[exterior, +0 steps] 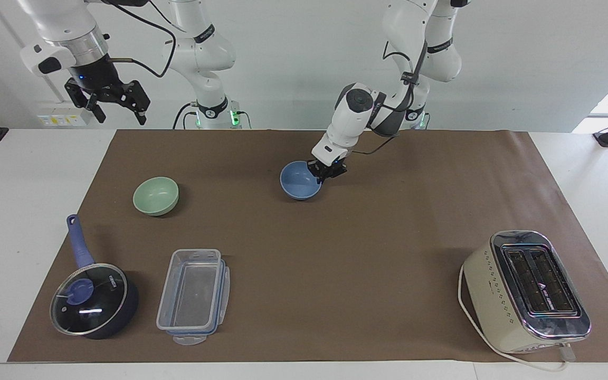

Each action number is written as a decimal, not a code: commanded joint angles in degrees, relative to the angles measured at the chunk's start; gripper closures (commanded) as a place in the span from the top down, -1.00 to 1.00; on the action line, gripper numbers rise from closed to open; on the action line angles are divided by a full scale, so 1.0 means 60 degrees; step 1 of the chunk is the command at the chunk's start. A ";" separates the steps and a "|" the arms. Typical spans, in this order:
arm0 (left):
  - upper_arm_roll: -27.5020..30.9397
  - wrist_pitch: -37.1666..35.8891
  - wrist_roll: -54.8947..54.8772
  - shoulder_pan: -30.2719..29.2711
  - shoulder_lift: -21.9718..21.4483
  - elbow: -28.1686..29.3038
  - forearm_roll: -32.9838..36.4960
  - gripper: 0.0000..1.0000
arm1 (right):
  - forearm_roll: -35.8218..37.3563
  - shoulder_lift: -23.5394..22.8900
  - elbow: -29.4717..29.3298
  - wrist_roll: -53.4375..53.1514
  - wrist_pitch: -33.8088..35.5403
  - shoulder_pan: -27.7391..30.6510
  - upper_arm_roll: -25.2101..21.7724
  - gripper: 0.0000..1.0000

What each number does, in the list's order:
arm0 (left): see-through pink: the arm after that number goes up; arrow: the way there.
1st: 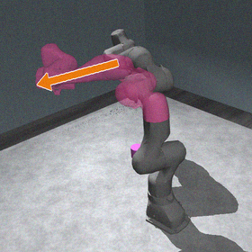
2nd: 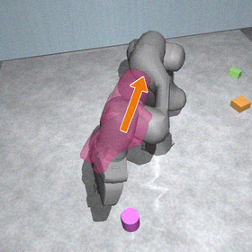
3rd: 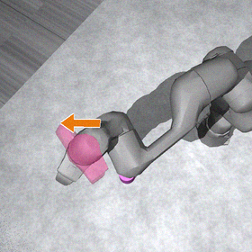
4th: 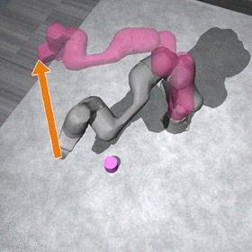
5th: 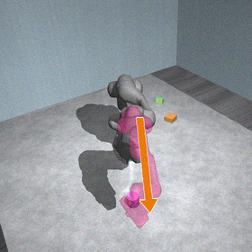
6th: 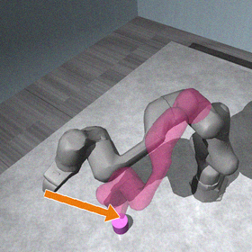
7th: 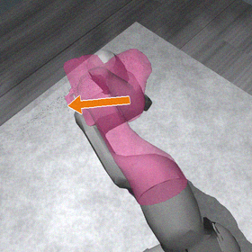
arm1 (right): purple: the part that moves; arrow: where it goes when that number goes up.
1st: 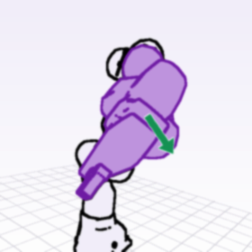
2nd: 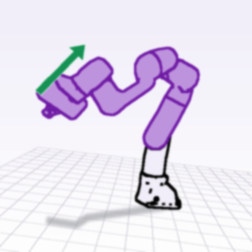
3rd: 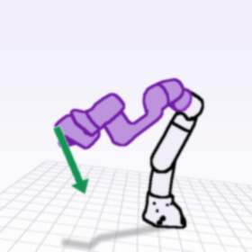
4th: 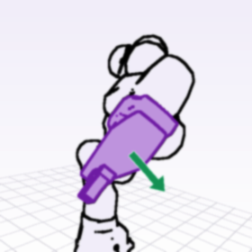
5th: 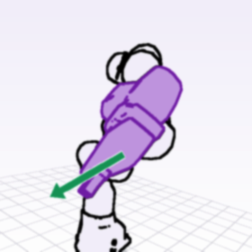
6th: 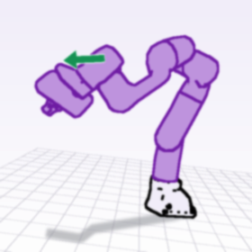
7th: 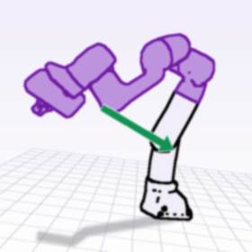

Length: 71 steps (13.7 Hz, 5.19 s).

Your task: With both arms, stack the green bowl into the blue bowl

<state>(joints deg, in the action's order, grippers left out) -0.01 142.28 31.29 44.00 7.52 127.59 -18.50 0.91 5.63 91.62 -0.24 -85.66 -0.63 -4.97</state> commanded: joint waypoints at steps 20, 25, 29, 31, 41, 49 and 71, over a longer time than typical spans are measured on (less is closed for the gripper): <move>0.0294 -0.6303 -0.6104 -0.5807 -0.0993 -0.5466 0.3113 1.00 | -0.0152 -0.1216 0.6556 0.4215 -0.7623 0.2200 -0.0021 1.00; 0.0338 -0.8024 -0.6899 -0.6249 -0.1019 -0.6647 0.3069 1.00 | -0.0152 -0.1378 0.6614 0.4288 -0.7653 0.2184 -0.0021 0.04; 0.0338 -0.8361 -0.6855 -0.6263 -0.1063 -0.6603 0.3069 1.00 | -0.0692 -0.1510 0.6600 0.4200 -0.7711 0.2200 -0.0021 -1.00; 0.0338 -0.8303 -0.6826 -0.6249 -0.1092 -0.6603 0.3054 1.00 | -0.0694 -0.1582 0.6527 0.4259 -0.7697 0.2199 -0.0021 -1.00; 0.0338 -0.8406 -0.6825 -0.6278 -0.1122 -0.6617 0.3069 1.00 | -0.1411 -0.1041 0.3409 0.4364 -0.3466 0.2010 0.0243 -1.00; 0.0338 -0.8318 -0.6826 -0.6264 -0.1121 -0.6603 0.3069 1.00 | -0.1382 -0.0529 0.3332 -0.0625 -0.3258 -0.1061 0.0902 -1.00; 0.0338 -0.8273 -0.6767 -0.6278 -0.1121 -0.6603 0.3039 1.00 | -0.2422 -0.0719 0.6336 -0.3783 -0.6964 -0.4759 0.0961 -1.00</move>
<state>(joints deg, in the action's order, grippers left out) 2.48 93.31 -9.36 7.02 0.75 88.86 -1.09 -11.64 0.91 128.59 -23.14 -125.74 -28.97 0.99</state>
